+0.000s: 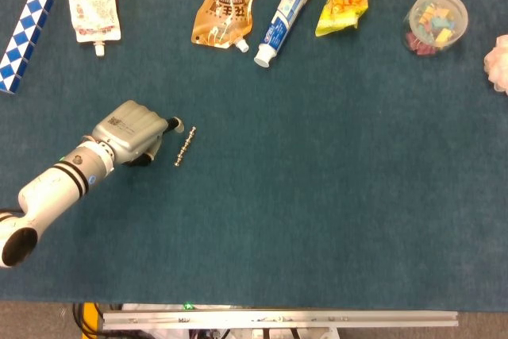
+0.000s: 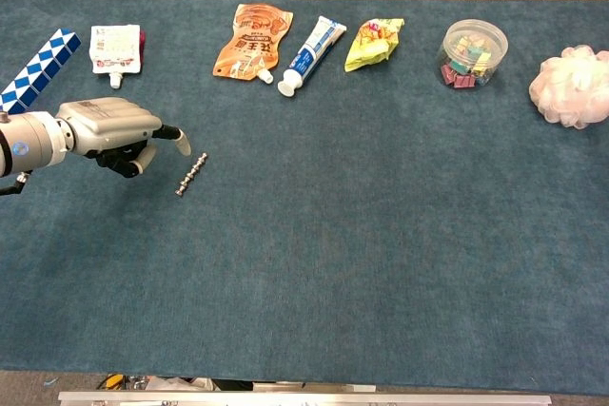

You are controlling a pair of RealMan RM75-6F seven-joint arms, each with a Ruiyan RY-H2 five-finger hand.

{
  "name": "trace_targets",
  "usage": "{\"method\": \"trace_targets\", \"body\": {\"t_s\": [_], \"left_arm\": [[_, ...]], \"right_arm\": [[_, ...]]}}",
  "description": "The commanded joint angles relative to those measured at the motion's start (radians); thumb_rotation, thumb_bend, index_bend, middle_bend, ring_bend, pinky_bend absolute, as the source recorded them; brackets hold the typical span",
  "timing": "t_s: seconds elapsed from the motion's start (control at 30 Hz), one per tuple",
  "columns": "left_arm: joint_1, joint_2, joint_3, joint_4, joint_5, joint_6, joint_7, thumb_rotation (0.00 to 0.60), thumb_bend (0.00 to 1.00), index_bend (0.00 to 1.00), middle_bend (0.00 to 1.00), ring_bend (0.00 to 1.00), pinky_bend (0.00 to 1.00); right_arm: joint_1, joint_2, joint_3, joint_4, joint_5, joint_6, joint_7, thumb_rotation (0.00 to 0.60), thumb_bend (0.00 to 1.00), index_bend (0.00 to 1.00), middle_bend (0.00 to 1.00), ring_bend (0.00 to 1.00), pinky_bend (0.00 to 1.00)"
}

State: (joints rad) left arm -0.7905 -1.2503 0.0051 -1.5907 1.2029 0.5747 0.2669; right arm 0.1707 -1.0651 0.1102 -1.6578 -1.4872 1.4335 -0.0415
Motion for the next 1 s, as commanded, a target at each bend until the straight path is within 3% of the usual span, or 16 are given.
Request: {"method": "trace_targets", "body": {"t_s": [0.03,0.53,1.0], "left_arm": [[-0.01,-0.008,0.006,0.009,-0.018,-0.007,0.008,0.6,0.81,0.21,1.0,1.0,0.94],[-0.052,-0.038,0.035,0.022,-0.101,-0.034,0.021,0.6,0.81,0.21,1.0,1.0,0.94],[-0.079,-0.019,0.052,-0.052,-0.054,-0.05,-0.016,0.6,0.81,0.22,1.0,1.0,0.94]], "right_arm": [[-0.002,0.001,0.0,0.001,0.001,0.002,0.002,0.6,0.29,0.4,0.4,0.31,0.3],[-0.014,0.004,-0.003,0.011,0.003,0.016,0.02,0.6,0.29,0.4,0.4,0.31,0.3],[-0.024,0.003,-0.004,0.024,0.009,0.022,0.037,0.6,0.29,0.4,0.4,0.31,0.3]]}}
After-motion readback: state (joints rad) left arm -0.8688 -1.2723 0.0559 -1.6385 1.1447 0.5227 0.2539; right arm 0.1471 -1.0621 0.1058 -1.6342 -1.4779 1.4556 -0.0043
